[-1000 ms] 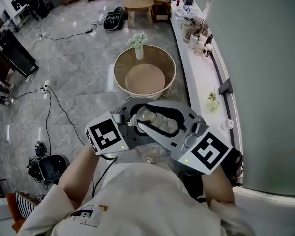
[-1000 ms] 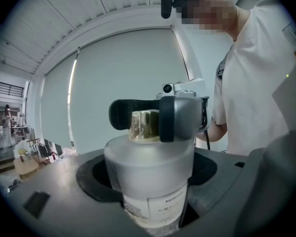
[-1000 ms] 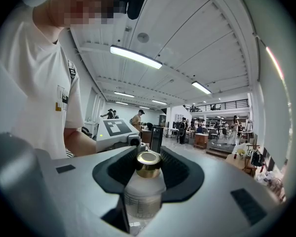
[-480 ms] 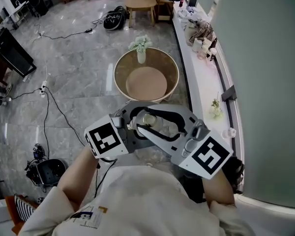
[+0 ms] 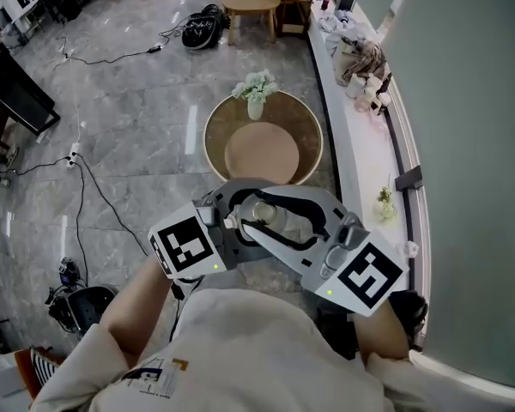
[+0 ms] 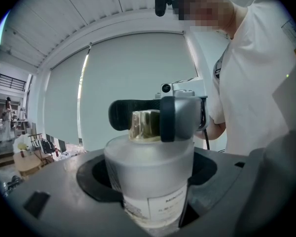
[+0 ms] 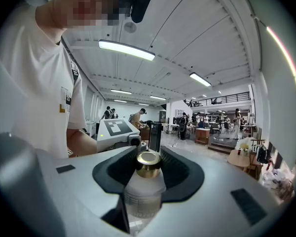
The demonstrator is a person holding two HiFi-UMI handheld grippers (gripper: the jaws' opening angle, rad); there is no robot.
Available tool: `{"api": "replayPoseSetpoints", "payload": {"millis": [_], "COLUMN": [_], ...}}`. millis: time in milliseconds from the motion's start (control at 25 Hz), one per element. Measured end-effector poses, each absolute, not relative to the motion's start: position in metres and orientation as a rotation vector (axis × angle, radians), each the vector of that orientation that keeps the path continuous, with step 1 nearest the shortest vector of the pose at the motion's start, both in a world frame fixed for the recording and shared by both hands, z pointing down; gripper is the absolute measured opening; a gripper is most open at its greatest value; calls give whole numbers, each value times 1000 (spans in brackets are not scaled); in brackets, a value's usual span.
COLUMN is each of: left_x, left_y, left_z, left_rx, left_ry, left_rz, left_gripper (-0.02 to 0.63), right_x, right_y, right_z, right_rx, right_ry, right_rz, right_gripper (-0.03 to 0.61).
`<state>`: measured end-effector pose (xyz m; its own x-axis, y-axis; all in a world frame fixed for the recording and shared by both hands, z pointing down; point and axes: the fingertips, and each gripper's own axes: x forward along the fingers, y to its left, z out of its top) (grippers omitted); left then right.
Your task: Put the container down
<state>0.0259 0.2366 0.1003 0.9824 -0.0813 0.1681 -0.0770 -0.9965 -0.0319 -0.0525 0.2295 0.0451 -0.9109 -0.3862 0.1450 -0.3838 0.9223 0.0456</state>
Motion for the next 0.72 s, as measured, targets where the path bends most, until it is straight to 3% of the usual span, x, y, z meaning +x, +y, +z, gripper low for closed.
{"api": "replayPoseSetpoints", "payload": {"millis": [720], "left_x": [-40], "left_y": [42], "left_z": [100], "left_rx": [-3140], "left_ry": [8], "left_rz": [-262], "left_gripper": [333], "right_x": [-118], "right_y": [27], "right_z": [48], "right_rx": [685], "right_ry": [-2869], "right_rz": [59], "right_gripper": [147]}}
